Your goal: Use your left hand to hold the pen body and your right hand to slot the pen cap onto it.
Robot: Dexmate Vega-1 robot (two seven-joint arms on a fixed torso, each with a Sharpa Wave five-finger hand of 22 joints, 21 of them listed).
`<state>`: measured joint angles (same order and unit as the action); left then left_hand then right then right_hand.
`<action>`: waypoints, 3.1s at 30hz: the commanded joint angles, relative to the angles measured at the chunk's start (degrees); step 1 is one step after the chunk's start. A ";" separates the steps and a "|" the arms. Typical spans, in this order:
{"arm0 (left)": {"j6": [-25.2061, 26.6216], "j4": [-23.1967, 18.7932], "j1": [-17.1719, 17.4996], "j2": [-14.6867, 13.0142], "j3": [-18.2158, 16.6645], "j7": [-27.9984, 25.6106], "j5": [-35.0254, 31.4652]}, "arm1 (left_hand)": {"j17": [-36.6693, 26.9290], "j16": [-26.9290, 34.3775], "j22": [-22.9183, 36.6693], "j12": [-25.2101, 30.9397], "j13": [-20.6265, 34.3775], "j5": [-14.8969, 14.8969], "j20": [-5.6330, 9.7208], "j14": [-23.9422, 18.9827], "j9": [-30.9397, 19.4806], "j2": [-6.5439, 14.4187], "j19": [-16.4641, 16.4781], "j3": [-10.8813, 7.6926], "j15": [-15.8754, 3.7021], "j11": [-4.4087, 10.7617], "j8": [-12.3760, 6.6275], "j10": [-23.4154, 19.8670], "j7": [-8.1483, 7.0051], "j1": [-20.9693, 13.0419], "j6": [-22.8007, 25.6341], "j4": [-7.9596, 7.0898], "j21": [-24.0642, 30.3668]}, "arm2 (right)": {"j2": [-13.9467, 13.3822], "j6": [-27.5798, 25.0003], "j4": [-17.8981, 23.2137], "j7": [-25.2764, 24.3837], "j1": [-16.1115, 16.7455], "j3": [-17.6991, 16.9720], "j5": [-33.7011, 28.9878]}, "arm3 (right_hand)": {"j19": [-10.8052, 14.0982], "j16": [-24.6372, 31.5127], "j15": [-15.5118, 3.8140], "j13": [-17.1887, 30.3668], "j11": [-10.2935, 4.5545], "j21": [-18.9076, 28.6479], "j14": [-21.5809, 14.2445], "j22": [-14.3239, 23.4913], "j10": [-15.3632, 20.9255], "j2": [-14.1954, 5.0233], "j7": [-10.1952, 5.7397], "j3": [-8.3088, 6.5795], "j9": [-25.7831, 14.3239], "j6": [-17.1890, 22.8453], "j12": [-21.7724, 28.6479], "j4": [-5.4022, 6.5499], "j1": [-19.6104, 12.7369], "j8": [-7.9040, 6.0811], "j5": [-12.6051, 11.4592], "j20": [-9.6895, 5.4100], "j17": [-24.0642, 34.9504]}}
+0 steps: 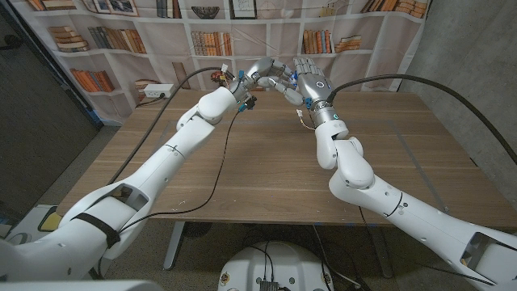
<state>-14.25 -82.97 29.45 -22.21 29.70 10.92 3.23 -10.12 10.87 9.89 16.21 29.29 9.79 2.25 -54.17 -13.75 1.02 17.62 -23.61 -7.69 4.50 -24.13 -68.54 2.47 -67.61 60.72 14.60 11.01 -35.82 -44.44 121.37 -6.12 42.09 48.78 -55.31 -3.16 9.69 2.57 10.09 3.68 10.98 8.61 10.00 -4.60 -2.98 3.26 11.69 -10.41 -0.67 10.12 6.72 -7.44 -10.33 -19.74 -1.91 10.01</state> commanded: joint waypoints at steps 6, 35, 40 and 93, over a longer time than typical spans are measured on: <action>-0.28 -0.52 0.37 0.41 -0.52 0.32 1.20 | -0.12 -0.01 -0.05 0.21 0.15 0.31 5.53 -0.71 -0.20 0.44 0.42 -9.09 -4.07 1.18 0.10 -1.22 1.28 0.05 1.09 -8.41 0.32 | 0.62 0.06 -0.80 3.13 -0.31 0.42 -1.46 | -1.15 0.06 0.27 0.05 0.08 -0.38 1.39 0.25 -1.29 -0.20 0.04 0.57 -0.02 -0.71 -0.02 0.08 0.19 0.17 -0.21 -1.37 0.28; 0.48 -0.45 0.31 0.56 -0.10 0.61 0.89 | -0.22 -0.10 -0.04 0.22 0.16 0.22 4.72 -0.81 -0.72 0.56 0.43 -9.24 -4.20 1.15 0.15 -1.08 1.30 -0.03 0.79 -8.21 0.20 | -0.47 2.00 1.17 -0.99 2.55 -2.89 1.12 | -0.26 1.03 0.16 0.06 -0.18 0.25 -0.02 0.24 0.51 0.07 -0.73 1.12 -0.04 -0.55 1.27 -0.17 -0.03 -0.38 -0.34 -1.01 0.20; 0.63 -0.49 0.37 0.57 -0.02 0.71 0.82 | -0.23 -0.12 -0.03 0.33 0.27 0.20 4.60 -0.75 -0.79 0.58 0.46 -9.23 -4.13 1.04 0.18 -1.15 1.23 0.04 0.71 -8.25 0.19 | -0.60 2.76 1.52 -2.18 2.85 -3.55 2.07 | 0.10 1.15 0.08 0.06 -0.36 0.37 -0.50 0.24 1.02 0.12 -0.84 1.18 -0.05 -0.58 1.46 -0.28 -0.19 -0.42 -0.37 -1.01 0.18; 1.63 -4.73 3.85 -2.39 -2.87 -1.13 2.09 | -0.50 -0.19 -0.01 0.31 1.00 0.18 3.92 0.69 -1.18 0.89 -0.32 -9.20 -4.16 1.65 0.30 -0.04 0.52 0.48 0.31 -8.41 0.02 | -3.28 11.13 10.04 -19.73 14.96 -21.38 29.60 | 5.00 1.67 -0.90 0.11 -0.76 1.34 -5.36 0.24 5.03 -0.58 -2.73 1.53 -0.13 0.87 2.42 -0.89 -1.68 -1.32 -0.53 -1.71 0.18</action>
<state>-13.49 -85.33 31.86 -23.84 27.84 11.40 4.95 -10.27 10.55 9.89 16.17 29.29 9.79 2.35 -53.80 -14.79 1.09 17.26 -24.14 -7.55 5.33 -23.68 -67.71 2.87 -67.66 60.72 14.53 11.01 -36.56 -35.40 128.71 -22.18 53.21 31.81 -32.29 1.33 11.03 1.63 10.07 2.94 11.93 3.56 10.00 -0.18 -3.43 0.63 12.96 -10.41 -0.19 12.14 6.08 -8.50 -11.27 -19.74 -1.73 10.00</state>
